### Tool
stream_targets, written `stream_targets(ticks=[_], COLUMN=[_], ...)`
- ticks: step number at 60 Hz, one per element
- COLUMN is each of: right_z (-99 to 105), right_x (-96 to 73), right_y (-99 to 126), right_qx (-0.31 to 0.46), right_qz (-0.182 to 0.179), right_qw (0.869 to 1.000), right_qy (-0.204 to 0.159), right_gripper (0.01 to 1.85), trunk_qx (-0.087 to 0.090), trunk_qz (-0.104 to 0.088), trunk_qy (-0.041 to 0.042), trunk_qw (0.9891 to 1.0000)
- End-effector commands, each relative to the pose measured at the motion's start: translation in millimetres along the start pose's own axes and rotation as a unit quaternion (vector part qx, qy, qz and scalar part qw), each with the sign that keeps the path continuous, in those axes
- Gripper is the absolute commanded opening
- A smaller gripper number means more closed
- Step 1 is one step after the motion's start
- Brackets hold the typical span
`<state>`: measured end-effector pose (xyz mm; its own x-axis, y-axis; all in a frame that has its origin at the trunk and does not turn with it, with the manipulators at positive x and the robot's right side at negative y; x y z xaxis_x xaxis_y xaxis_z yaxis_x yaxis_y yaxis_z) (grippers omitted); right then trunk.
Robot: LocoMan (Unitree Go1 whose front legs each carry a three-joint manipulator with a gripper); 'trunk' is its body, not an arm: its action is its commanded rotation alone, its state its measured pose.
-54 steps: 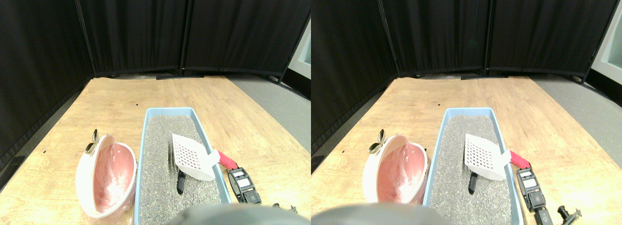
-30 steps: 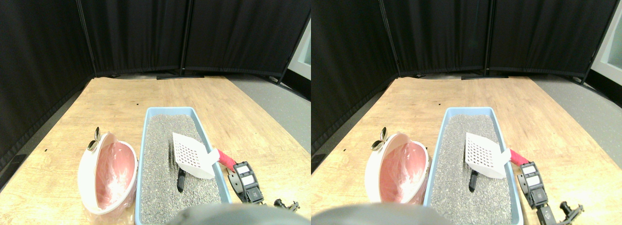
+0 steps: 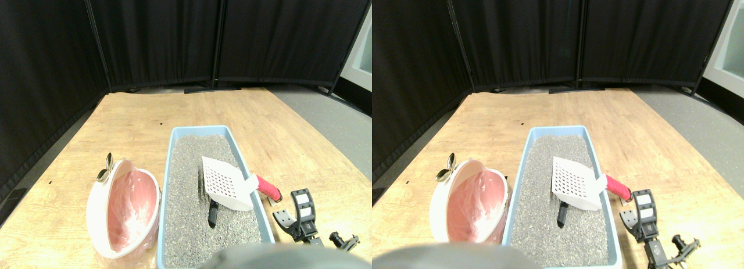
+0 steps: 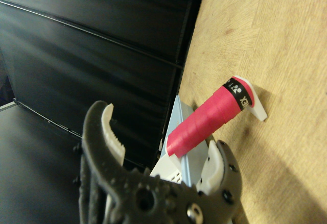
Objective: Scoop (unimanual)
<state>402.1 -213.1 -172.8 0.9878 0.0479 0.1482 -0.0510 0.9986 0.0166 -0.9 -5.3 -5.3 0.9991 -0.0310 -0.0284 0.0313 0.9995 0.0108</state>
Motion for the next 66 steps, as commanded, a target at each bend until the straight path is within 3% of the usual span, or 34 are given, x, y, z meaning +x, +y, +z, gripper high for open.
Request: stream_targets(ticks=[1,27,39,66], right_z=[2,-17,-26,-36], right_x=[2.5,25.9,29.1,39.9], right_y=[0,-1,-3,-4], right_qx=[0.003,0.063,0.066,0.077], right_qz=[0.008,-0.001,-0.023,-0.025], right_qw=[1.000,0.998,0.997,0.996], right_qy=[-0.021,-0.013,0.014,0.024], right_gripper=[0.87,0.90,0.92,0.94], trunk_qx=[-0.014,-0.023,-0.026,-0.026], trunk_qz=[0.000,0.005,0.008,0.009], trunk_qy=[0.0001,0.0016,0.0017,-0.0014], trunk_qw=[0.9999,0.9997,0.9996,0.9996])
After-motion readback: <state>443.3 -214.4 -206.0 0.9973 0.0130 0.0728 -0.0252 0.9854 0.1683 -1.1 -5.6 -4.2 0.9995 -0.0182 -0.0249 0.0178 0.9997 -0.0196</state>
